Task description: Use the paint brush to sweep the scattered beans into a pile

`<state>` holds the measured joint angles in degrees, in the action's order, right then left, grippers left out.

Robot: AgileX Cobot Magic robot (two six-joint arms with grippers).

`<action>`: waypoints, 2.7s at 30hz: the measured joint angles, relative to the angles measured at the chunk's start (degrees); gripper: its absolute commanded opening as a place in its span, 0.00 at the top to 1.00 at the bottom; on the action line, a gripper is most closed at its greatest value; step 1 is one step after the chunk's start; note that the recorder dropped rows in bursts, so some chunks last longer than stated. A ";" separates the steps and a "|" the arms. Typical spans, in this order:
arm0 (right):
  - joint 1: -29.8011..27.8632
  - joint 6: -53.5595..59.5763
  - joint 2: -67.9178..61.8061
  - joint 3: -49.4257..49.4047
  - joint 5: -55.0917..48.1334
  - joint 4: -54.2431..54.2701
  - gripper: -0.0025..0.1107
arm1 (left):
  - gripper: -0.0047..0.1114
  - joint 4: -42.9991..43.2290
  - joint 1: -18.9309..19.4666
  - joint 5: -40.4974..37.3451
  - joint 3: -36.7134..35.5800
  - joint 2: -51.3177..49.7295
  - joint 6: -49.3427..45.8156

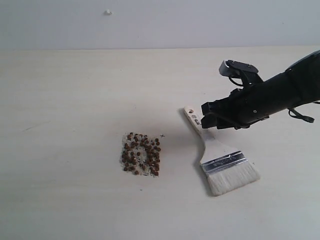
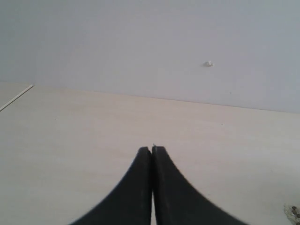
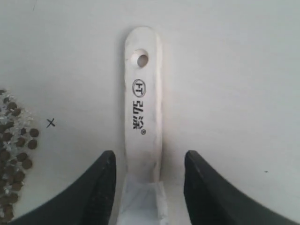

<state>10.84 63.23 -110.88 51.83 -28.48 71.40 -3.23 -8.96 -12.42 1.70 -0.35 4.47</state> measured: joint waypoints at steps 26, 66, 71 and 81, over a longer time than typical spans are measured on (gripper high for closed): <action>0.00 14.24 37.66 -20.61 17.60 16.45 0.98 | 0.96 0.00 0.00 0.00 0.00 0.00 0.00; -12.14 19.68 107.95 -41.35 11.85 10.78 0.98 | 0.96 0.00 0.00 0.00 0.00 0.00 0.00; -12.14 19.68 108.52 -41.35 12.76 7.82 0.98 | 0.96 0.00 0.00 0.00 0.00 0.00 0.00; -12.14 -30.10 108.52 -41.79 16.29 -40.79 0.98 | 0.96 0.00 0.00 0.00 0.00 0.00 0.00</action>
<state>-1.30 33.12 -2.36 10.04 -12.20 30.61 -3.23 -8.96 -12.42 1.70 -0.35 4.47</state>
